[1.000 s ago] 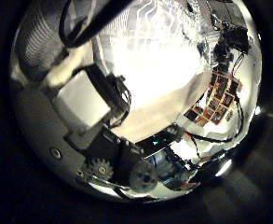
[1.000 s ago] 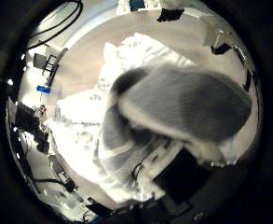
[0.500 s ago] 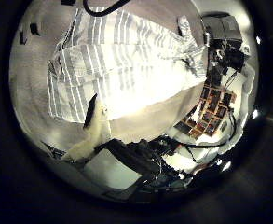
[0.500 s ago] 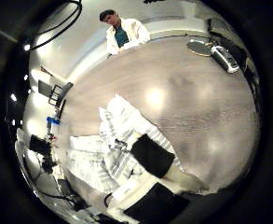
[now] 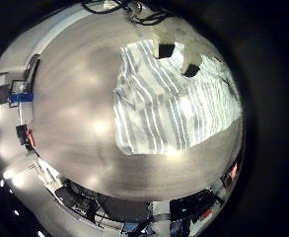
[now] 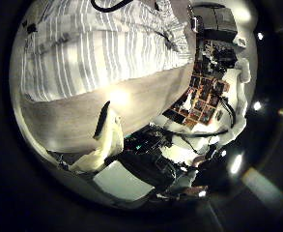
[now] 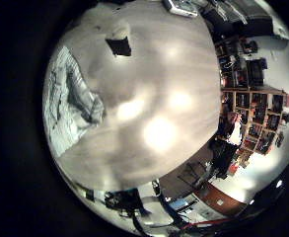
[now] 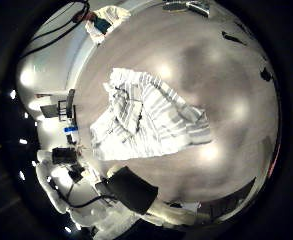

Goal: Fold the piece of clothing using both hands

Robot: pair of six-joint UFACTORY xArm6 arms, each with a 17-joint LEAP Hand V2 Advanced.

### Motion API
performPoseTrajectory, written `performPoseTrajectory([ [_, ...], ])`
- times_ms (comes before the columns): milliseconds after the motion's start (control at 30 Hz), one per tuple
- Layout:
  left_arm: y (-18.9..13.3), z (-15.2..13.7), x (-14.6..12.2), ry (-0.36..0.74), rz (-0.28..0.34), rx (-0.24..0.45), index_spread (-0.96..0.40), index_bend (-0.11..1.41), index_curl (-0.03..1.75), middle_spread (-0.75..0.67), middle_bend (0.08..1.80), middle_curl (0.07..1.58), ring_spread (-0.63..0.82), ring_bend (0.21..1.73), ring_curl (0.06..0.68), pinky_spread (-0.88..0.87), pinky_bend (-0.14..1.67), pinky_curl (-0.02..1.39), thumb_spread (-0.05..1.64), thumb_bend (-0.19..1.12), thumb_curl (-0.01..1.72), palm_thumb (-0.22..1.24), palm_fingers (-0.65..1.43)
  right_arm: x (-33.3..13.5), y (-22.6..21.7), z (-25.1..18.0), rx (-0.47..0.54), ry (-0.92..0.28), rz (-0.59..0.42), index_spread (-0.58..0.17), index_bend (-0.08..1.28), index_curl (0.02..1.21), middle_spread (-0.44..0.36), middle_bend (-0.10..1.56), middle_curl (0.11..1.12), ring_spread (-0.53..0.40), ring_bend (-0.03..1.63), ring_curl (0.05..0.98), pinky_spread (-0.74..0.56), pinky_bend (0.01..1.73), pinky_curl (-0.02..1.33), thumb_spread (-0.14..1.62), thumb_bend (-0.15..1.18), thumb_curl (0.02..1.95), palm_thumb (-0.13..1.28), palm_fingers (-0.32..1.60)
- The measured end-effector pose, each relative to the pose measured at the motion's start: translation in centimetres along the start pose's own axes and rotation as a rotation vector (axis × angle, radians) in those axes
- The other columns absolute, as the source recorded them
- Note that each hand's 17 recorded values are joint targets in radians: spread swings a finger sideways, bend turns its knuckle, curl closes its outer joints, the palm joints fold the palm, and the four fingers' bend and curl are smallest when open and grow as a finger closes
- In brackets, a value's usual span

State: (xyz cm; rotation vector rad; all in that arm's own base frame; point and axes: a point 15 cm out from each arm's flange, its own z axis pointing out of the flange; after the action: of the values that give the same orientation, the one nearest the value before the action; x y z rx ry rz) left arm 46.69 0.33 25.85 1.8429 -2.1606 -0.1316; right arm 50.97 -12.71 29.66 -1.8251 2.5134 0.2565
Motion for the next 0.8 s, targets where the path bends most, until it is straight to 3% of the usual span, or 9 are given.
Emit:
performPoseTrajectory([
  [233,-1.8,5.0,-0.7,-0.003,-0.04,0.01,0.03,0.17,0.47,0.28,0.18,0.4,0.33,0.72,0.291,0.44,0.32,0.5,1.19,-0.02,0.36,0.45,0.07,0.0,0.5,3.2,-0.059,-0.01,0.009,-0.188,0.17,0.36,0.035,0.52,0.45,0.009,0.99,0.343,0.3,0.9,0.54,1.14,-0.02,0.29,0.13,0.22],
  [567,-1.7,5.9,-0.7,0.005,-0.052,-0.009,0.03,0.17,0.42,0.27,0.18,0.36,0.34,0.7,0.272,0.45,0.32,0.46,1.2,-0.02,0.35,0.43,0.09,-2.1,-0.3,10.0,-0.178,-0.029,-0.001,-0.161,0.18,0.34,0.05,0.52,0.44,0.009,1.0,0.327,0.3,0.9,0.51,1.12,-0.02,0.29,0.14,0.24],
  [733,-1.9,6.3,-0.8,0.008,-0.058,-0.014,0.03,0.17,0.41,0.27,0.18,0.35,0.34,0.7,0.265,0.45,0.33,0.44,1.2,-0.02,0.34,0.42,0.09,-3.2,-0.3,11.2,-0.193,-0.022,-0.018,-0.164,0.18,0.35,0.019,0.56,0.44,-0.061,1.06,0.331,0.24,0.88,0.49,1.12,-0.01,0.3,0.19,0.38],
  [800,-2.0,6.5,-0.8,0.008,-0.058,-0.018,0.03,0.17,0.4,0.27,0.18,0.34,0.35,0.7,0.263,0.45,0.33,0.44,1.2,-0.02,0.34,0.42,0.09,-3.6,-0.3,11.2,-0.191,-0.019,-0.026,-0.19,0.21,0.36,-0.02,0.61,0.46,-0.124,1.12,0.341,0.15,0.88,0.48,1.13,0.0,0.31,0.25,0.53],
])
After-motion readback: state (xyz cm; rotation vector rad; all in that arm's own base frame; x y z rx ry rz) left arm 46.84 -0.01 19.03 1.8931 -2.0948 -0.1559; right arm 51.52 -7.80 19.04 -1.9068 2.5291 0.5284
